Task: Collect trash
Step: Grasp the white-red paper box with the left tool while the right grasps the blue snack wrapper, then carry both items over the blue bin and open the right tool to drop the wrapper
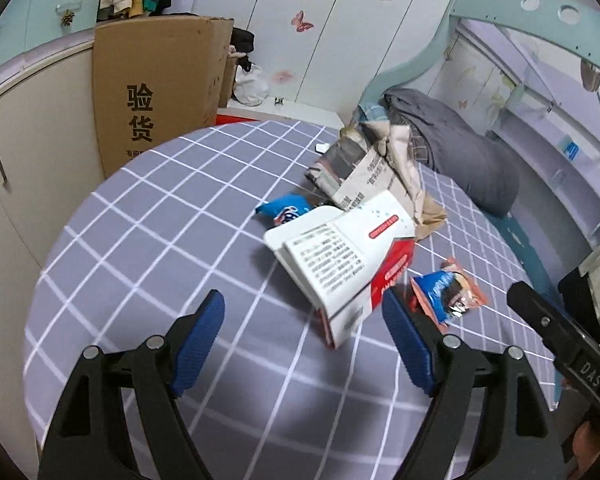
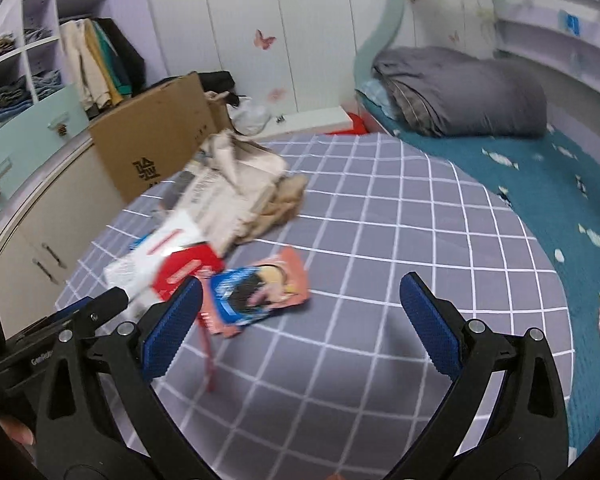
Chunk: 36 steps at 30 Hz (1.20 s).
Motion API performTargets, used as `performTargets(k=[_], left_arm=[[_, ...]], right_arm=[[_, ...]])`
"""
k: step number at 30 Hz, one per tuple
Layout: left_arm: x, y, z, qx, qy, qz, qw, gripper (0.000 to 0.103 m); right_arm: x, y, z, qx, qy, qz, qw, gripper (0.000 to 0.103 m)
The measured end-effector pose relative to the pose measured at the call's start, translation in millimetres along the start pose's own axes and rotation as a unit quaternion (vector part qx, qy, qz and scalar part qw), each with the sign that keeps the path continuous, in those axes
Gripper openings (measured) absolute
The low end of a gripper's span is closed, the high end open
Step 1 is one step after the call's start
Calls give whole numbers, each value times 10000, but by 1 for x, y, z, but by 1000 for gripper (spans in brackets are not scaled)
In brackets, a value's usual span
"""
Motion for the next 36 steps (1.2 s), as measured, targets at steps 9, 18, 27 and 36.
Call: performTargets(k=[9,18,27,36], left_arm=[[-10,-12,15,243,141,135,9995,40],[-4,-34,0,518,-49,564,9971,14],[5,-46,-31,792,-219,696,9942,7],[6,-33,-81,979,-586,612,9916,7]], right_arm=[[-8,8,39,-290,566,-97,9979,97],[-4,20,49,-303,812,-307,9958,65],[4,22,26,-625,707,-207,9953,27],[-7,44,-24,-508,165,-421,9977,13]])
Point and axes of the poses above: each gripper's, at about its wrist camera, not at the fingertips, and z roughly the way its jaws point, y to its left, x to its underside, the point moved 7 cm from there along z, roughly the way its jaws point, and after that the axes turned 9 degrees about y, right-handed, at the moved point
